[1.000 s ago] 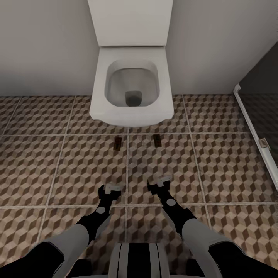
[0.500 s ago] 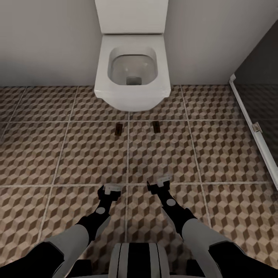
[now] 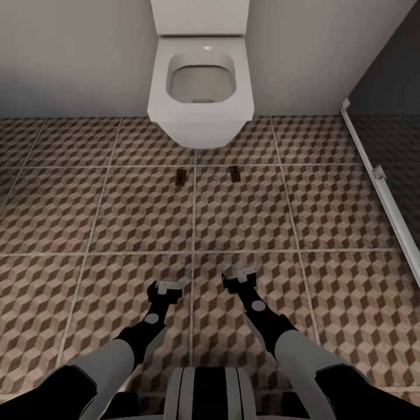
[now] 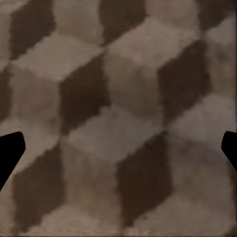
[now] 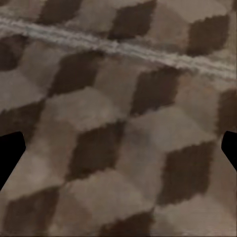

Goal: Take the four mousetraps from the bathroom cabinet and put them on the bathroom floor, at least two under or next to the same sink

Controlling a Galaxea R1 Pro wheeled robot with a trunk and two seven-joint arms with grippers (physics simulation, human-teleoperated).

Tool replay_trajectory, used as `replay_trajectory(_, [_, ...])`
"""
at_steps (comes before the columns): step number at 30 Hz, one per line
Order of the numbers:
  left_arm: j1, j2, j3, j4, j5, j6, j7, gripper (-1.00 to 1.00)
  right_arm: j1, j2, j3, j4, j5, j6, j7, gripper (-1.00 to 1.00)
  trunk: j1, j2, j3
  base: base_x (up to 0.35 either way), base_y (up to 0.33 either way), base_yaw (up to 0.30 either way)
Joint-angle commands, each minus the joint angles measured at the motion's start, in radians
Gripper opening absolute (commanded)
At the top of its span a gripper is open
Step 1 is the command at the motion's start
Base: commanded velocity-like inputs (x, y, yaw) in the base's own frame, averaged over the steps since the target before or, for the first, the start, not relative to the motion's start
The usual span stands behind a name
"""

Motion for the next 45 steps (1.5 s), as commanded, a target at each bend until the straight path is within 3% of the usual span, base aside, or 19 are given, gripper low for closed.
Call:
replay_trajectory(1, [-0.001,0.000,-0.009,0.001,0.007,-0.003,0.005,1.00,0.000,0.000,0.003,0.001,0.010,-0.001,-0.010,1.00,0.000,0.000,0.000,-0.151,0.000,0.000])
replay_trajectory(17, [-0.001,0.000,-0.009,0.001,0.008,-0.003,0.005,1.00,0.000,0.000,0.003,0.001,0.010,-0.001,-0.010,1.00,0.000,0.000,0.000,-0.030,0.000,0.000])
replay_trajectory(45, [0.001,0.000,-0.009,0.010,0.008,-0.003,0.004,1.00,0.000,0.000,0.003,0.001,0.010,-0.001,-0.010,1.00,-0.013,0.006,0.104,0.000,0.000,0.000])
